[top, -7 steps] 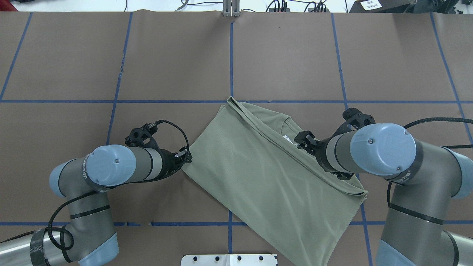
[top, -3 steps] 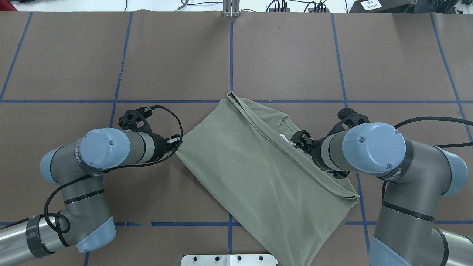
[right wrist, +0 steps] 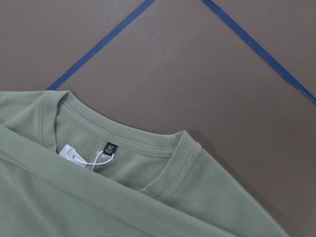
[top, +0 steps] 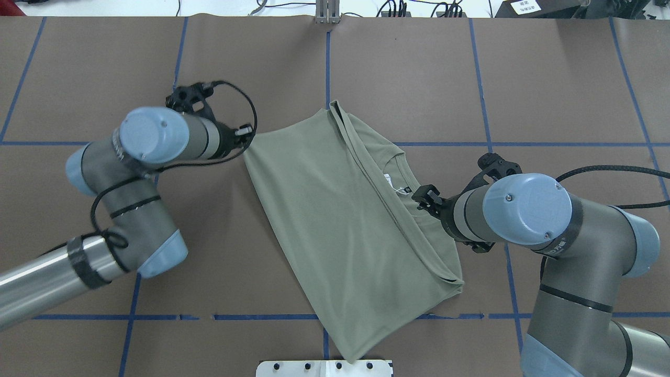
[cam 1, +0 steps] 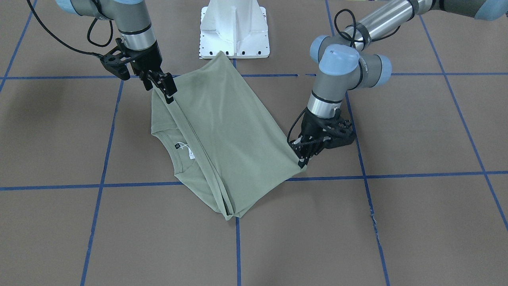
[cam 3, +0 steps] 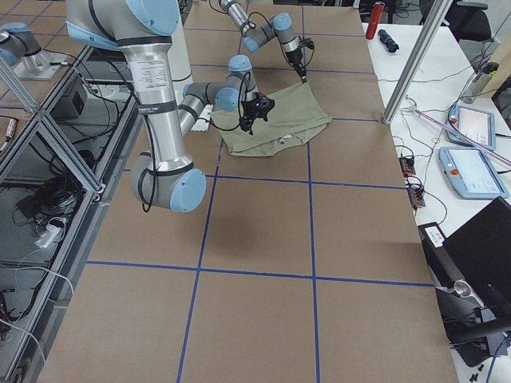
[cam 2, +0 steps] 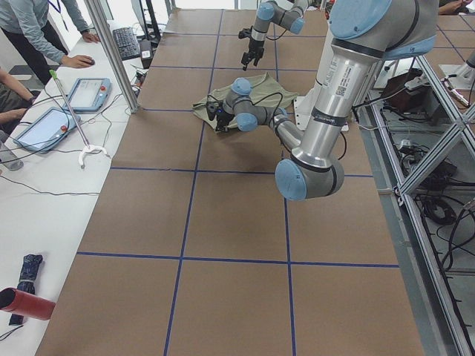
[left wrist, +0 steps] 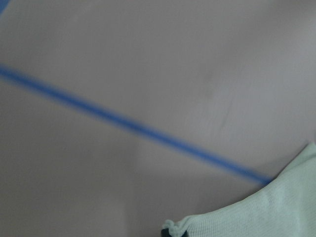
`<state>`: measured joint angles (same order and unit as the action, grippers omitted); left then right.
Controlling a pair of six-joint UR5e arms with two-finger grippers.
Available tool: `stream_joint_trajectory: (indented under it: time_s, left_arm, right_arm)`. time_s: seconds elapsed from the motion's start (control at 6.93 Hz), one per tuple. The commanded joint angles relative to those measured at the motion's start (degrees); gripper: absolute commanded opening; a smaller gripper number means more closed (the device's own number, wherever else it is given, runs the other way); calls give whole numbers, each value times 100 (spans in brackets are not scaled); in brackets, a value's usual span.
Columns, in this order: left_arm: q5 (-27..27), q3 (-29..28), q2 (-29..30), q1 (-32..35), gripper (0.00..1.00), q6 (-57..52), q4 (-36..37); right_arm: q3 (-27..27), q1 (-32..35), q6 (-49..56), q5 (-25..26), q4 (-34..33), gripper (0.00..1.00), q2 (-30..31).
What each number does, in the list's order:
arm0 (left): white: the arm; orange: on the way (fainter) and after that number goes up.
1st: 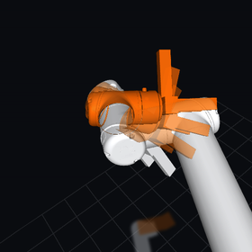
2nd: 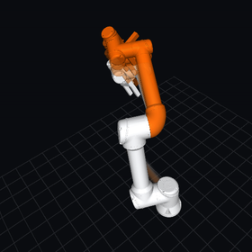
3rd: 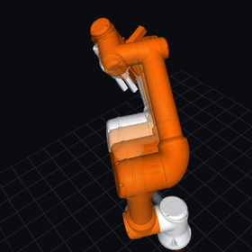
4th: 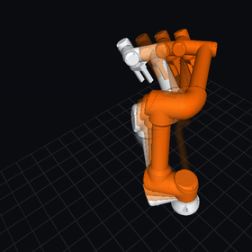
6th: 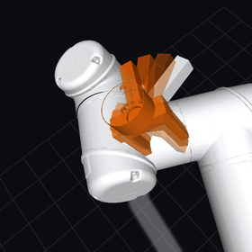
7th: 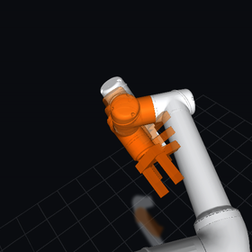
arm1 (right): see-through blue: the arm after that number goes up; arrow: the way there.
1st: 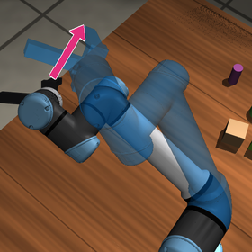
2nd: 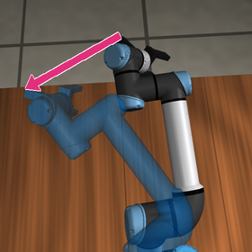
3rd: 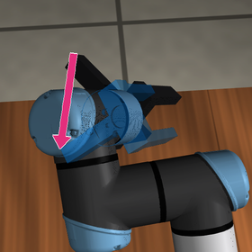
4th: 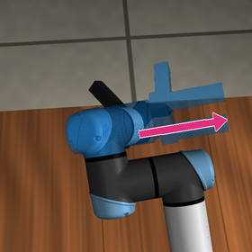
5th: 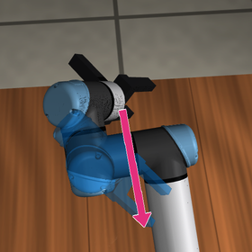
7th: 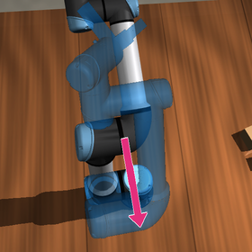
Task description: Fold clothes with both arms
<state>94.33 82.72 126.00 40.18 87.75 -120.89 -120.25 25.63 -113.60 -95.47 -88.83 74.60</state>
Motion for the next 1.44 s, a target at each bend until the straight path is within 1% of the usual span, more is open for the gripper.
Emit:
stream_joint_trajectory:
  time_s: [0.0,0.14,0.29,0.43,0.58,0.72,0.87,1.01,1.15,1.3]
  left_arm:
    - [-3,-1908,1282,464,0,14,-870]
    - [-20,-2230,1392,473,0,14,-1206]
    - [-12,-2234,1384,491,8,14,-1218]
    - [32,-1964,1158,500,54,-21,-1253]
    - [267,-926,494,491,54,-30,-1218]
    - [888,-141,26,491,54,14,-1166]
    - [989,197,-274,500,54,14,-1165]
    - [990,340,-425,491,54,5,-1165]
    - [999,359,-470,491,54,5,-1165]
    - [999,368,-505,491,54,5,-1165]
  right_arm:
    - [115,-49,-39,80,137,100,-50]
    - [185,-32,-39,98,182,100,-216]
    - [238,-40,-13,90,217,100,-243]
    - [273,-93,-4,98,226,100,-305]
    - [448,-163,39,116,252,100,-427]
    - [519,-381,553,90,183,100,-489]
    - [563,-627,1507,64,121,100,-481]
    - [773,-786,2247,29,-105,100,-646]
    - [1097,-883,2864,-111,-325,100,-987]
    - [1283,-884,3531,-443,-858,100,-1295]
